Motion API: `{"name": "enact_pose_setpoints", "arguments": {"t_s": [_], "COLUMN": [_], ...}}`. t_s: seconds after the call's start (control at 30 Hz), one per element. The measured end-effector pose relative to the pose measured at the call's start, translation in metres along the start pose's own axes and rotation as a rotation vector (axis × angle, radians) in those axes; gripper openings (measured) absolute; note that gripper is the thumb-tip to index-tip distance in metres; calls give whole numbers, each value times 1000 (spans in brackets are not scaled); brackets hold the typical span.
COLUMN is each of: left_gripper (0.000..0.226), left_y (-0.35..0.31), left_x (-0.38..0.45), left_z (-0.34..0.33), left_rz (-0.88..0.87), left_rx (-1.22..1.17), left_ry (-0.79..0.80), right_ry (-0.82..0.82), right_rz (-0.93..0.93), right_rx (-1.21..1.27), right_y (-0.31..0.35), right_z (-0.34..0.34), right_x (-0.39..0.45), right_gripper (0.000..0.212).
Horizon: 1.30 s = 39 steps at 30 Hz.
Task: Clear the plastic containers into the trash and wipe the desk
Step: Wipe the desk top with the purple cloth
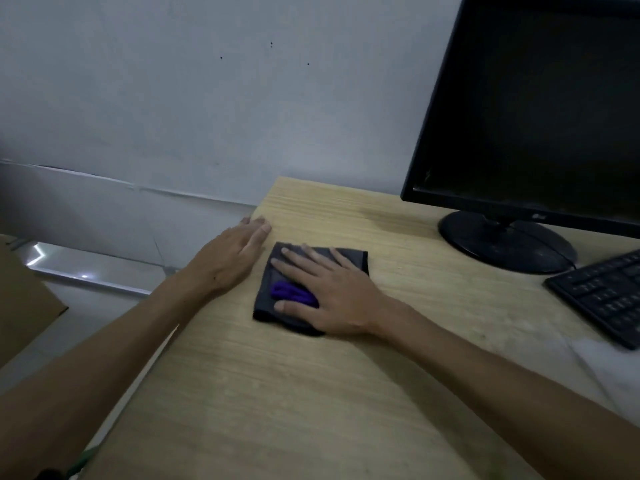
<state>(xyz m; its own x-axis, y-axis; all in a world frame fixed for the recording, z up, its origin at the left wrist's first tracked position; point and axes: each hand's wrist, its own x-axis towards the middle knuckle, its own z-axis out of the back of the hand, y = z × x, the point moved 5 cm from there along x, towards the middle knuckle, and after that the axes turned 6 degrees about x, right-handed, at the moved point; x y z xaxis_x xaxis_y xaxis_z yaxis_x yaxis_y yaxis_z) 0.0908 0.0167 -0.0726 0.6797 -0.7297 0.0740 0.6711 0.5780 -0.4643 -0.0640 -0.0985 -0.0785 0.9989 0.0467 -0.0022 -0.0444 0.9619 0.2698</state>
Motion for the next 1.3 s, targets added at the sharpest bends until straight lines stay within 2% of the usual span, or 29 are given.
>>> {"name": "enact_pose_setpoints", "arguments": {"t_s": [0.07, 0.13, 0.27, 0.37, 0.43, 0.5, 0.6, 0.73, 0.93, 1.2, 1.3], "left_gripper": [62, 57, 49, 47, 49, 56, 66, 69, 72, 68, 69], "left_y": [-6, -17, -54, -88, -108, -131, -147, -168, -192, -208, -206], "left_x": [-9, -19, -20, -7, 4, 16, 29, 67, 95, 19, 14], "left_z": [-5, -8, -3, 1, -11, -41, -85, -102, -114, -125, -125], "left_rz": [-37, -77, -199, -254, -252, -251, -211, -219, -211, -495, -475], "left_rx": [114, 129, 87, 48, 43, 81, 357, 464, 518, 541, 545], "left_ry": [49, 68, 8, -47, -32, 103, 293, 265, 262, 290, 260], "right_ry": [29, 46, -7, -19, -101, -199, -228, -177, -255, -262, -239], "right_rz": [49, 31, -224, -282, -250, -230, -325, -516, -657, -650, -670], "right_rx": [0, 13, 14, 122, 226, 215, 140, 57, 15, -30, -33], "right_y": [1, -15, -65, -69, -63, -68, -83, -125, -178, -194, -200], "right_z": [1, 8, 26, 33, 42, 55, 68, 75, 86, 86, 87], "right_x": [-23, -30, -9, -7, -28, -61, -108, -149, -180, -193, -190], "right_gripper": [78, 81, 89, 95, 87, 71, 62, 54, 53, 51, 54]}}
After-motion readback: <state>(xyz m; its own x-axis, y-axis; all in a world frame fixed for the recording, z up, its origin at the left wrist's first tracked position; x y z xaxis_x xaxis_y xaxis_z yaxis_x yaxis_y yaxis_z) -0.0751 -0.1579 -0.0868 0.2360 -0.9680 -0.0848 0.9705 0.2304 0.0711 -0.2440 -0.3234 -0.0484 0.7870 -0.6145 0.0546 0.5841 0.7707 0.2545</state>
